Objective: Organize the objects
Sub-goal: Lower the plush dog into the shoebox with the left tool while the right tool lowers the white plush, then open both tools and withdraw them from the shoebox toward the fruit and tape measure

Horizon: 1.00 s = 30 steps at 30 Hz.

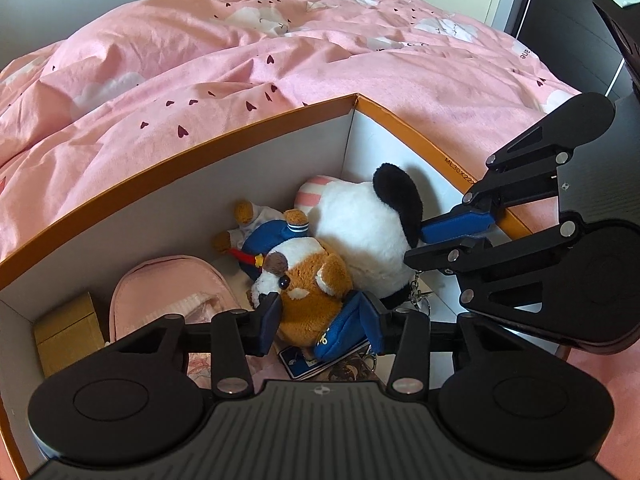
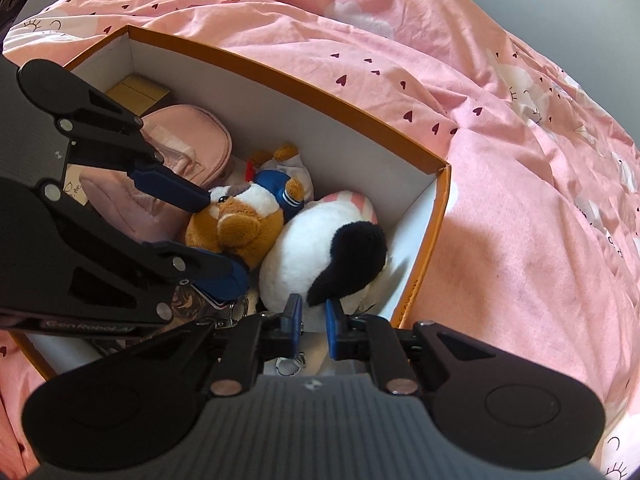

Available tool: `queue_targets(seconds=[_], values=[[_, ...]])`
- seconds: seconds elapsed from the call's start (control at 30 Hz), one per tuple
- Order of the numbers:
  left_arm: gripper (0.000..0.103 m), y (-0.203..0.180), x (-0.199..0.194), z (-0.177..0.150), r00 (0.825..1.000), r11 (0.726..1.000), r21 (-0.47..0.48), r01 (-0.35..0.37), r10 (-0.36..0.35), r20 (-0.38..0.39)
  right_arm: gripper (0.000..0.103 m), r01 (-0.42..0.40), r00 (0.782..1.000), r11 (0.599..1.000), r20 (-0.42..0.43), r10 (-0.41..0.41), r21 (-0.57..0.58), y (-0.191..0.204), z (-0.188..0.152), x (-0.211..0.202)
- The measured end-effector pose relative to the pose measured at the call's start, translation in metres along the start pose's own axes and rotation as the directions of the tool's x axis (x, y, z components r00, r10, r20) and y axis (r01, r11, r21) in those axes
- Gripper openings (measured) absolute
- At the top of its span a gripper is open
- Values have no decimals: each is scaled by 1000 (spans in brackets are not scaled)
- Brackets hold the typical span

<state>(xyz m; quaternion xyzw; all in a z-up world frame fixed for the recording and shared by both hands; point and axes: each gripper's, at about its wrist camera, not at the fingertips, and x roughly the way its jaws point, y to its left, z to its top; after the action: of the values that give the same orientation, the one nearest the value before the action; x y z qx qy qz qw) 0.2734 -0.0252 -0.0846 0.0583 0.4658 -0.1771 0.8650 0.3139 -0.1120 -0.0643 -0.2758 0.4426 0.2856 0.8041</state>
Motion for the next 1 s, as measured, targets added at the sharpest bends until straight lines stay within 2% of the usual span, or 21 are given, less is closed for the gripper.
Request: queue_targets(seconds=[0.07,0.13,0.2,0.27,0.33,0.4,0.43,0.57,0.67,0.77,0.87,1.0], values=[[56,-2,-3,-1,1000,1000,-14,-22,22,8,14,-1,1000,1000,4,1,5,1,-1,-3],[56,-7,-12,-3,995,996,-24,-86,87,45,14,-10,1000,1000,13,9,22,1,-3,-9],[56,-15,-25,-6,982,987,-35,-158,161,100,23,-23,999,999,41,21,35,3,-8,-20],[56,-21,-43,-11,963,976,-74,-204,214,167,28,-24,997,998,79,20,50,6,-15,-34],[57,-26,-62,-16,947,970,-124,-210,233,221,30,-24,993,997,118,15,76,9,-22,-50],[58,-31,-79,-22,933,965,-162,-205,242,266,41,-27,987,993,162,8,112,11,-31,-66],[58,-34,-87,-26,926,963,-177,-203,248,284,43,-29,982,991,187,4,133,13,-36,-74],[58,-48,-111,-41,910,962,-191,-196,250,329,51,-32,962,978,270,-26,207,22,-60,-102],[58,-61,-119,-54,913,966,-169,-196,242,329,52,-23,944,965,324,-65,260,32,-81,-118],[58,-69,-122,-68,926,973,-157,-171,214,312,54,-17,934,952,344,-94,306,39,-100,-129],[58,-70,-120,-80,941,977,-172,-124,171,294,57,-21,933,931,342,-112,364,43,-116,-134],[62,-69,-111,-91,956,973,-217,-81,137,259,62,-38,944,901,312,-110,433,46,-135,-129]])
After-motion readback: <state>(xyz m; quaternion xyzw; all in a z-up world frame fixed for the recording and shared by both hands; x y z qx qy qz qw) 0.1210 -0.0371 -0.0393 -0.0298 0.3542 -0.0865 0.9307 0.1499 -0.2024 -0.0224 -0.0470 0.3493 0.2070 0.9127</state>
